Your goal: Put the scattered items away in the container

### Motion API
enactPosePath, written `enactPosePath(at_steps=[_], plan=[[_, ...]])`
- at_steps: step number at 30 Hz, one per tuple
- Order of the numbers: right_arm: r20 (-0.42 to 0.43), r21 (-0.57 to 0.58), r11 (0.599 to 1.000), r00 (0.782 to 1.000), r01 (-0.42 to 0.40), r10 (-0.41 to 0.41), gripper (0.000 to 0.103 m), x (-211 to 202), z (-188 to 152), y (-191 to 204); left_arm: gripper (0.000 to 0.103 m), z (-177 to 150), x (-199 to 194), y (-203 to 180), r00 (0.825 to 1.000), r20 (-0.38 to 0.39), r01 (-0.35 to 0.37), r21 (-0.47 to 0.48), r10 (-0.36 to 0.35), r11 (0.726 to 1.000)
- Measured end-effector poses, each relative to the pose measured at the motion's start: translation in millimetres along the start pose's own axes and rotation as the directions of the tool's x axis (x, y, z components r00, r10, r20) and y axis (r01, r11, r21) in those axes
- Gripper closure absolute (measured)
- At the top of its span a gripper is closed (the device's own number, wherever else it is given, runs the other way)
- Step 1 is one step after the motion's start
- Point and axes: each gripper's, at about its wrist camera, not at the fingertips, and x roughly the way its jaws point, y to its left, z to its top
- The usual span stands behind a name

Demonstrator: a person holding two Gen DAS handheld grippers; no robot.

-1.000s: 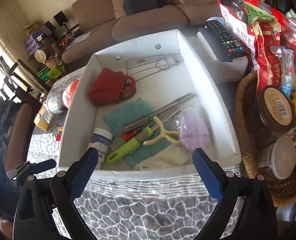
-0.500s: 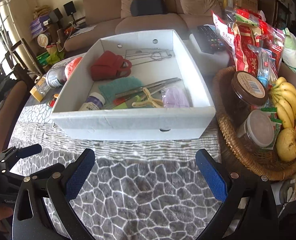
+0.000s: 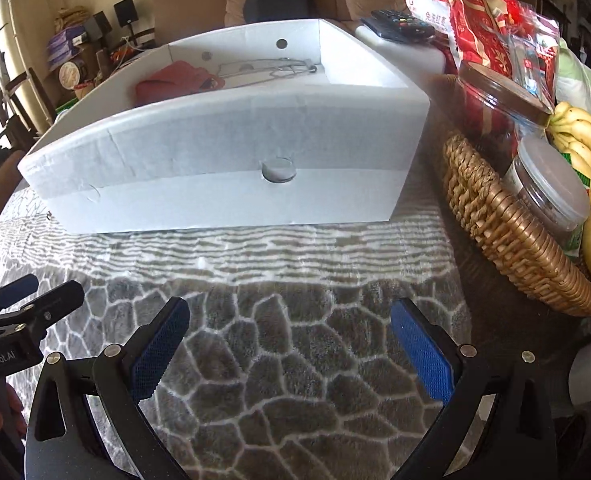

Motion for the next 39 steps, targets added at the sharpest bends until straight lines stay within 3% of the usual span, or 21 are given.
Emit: enactPosePath(at_steps=[6,13,39], plan=[[-0.003,0.008,1.000,1.000,0.003,-0.003,0.000,18,3,-2,0.000,-4,16,-9,1.000,-0.012,-0.008,0.030,0.008,1.000],[0.000,-0.035,0.998,0.999,0.044,-0.044,0.000,31,-9,7,0.000,-13,21,-18,0.997,0.034,-0.067,0.108,0.064,0.992],[-0.001,-0.039,0.998,0.999,0.054,-0.054,0.000,32,-12,9,0.000,-14,21,-22,0.997,0.035,-0.076,0.106,0.073,0.991]])
